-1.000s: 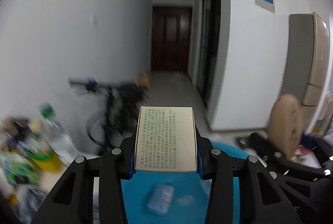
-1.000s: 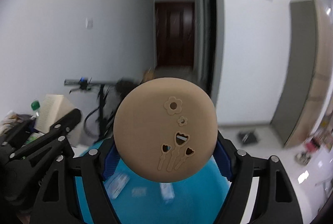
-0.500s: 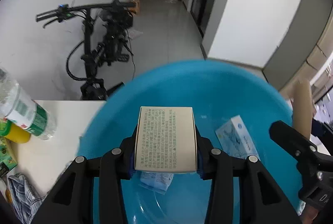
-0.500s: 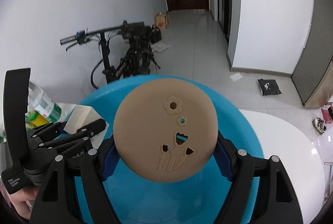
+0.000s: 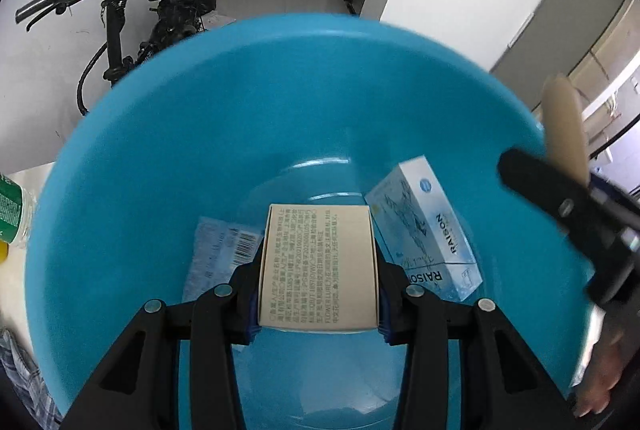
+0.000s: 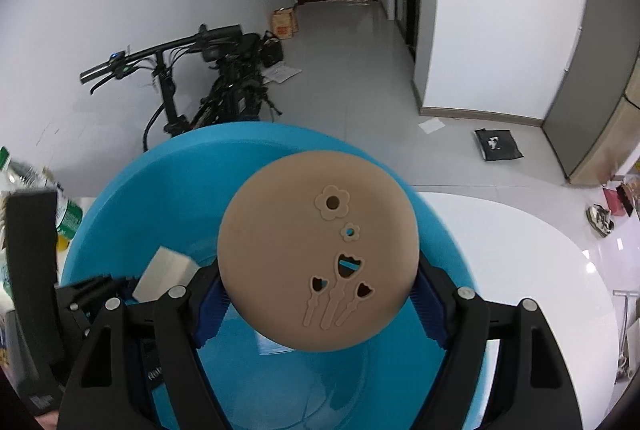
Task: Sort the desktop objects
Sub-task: 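Carry both held items over the blue basin and lower them inside, then open the left gripper to drop the white box into the basin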
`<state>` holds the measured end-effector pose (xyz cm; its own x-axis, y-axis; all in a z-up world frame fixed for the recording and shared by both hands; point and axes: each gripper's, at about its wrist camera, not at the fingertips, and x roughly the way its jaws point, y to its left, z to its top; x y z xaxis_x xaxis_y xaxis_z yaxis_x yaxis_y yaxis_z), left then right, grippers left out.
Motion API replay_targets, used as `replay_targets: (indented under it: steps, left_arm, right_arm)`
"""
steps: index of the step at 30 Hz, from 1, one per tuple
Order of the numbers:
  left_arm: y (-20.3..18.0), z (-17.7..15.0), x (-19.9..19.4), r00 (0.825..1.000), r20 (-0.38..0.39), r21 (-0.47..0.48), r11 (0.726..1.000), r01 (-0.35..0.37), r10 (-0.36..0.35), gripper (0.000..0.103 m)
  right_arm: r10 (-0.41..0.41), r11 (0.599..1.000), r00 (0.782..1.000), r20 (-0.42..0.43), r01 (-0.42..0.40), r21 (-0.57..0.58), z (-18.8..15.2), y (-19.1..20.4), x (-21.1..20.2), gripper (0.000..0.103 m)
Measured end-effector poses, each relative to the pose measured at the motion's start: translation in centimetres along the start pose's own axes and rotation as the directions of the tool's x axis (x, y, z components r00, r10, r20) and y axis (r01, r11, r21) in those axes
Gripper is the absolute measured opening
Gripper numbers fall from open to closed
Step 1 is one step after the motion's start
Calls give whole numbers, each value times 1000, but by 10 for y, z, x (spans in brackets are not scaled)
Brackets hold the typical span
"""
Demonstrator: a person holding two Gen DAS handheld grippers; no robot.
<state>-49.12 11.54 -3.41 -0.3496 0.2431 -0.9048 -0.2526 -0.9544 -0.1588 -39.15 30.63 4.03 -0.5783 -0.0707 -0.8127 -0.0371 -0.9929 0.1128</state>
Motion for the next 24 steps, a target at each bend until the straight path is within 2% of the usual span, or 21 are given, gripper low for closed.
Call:
replay_targets:
  steps: [7, 9, 11, 15, 22, 24]
  left_arm:
    - [-5, -3, 14, 998, -55, -2, 1000, -22, 21, 45]
    - [-6, -2, 17, 997, -79, -2, 1000, -10, 10, 50]
    - [-4, -2, 19, 996, -87, -14, 1000, 2, -3, 62]
    - [-4, 0, 9, 998, -52, -27, 999, -31, 30, 64]
    - [10, 6, -27, 999, 42, -67, 997, -32, 34, 66]
    - [16, 10, -41, 991, 82, -61, 993, -99, 104, 66]
  right_arm:
    - [13, 1000, 1000, 7, -13, 4, 1, -3, -2, 77]
    - [13, 1000, 1000, 7, -13, 4, 0, -3, -1, 77]
    - [12, 1000, 1000, 7, -12, 3, 0, -2, -1, 77]
    - [6, 1000, 1000, 1, -6, -2, -1, 1, 4, 78]
    - [6, 1000, 1000, -7, -6, -30, -3, 14, 8, 78]
    - [18, 999, 1000, 0, -18, -29, -4, 18, 7, 78]
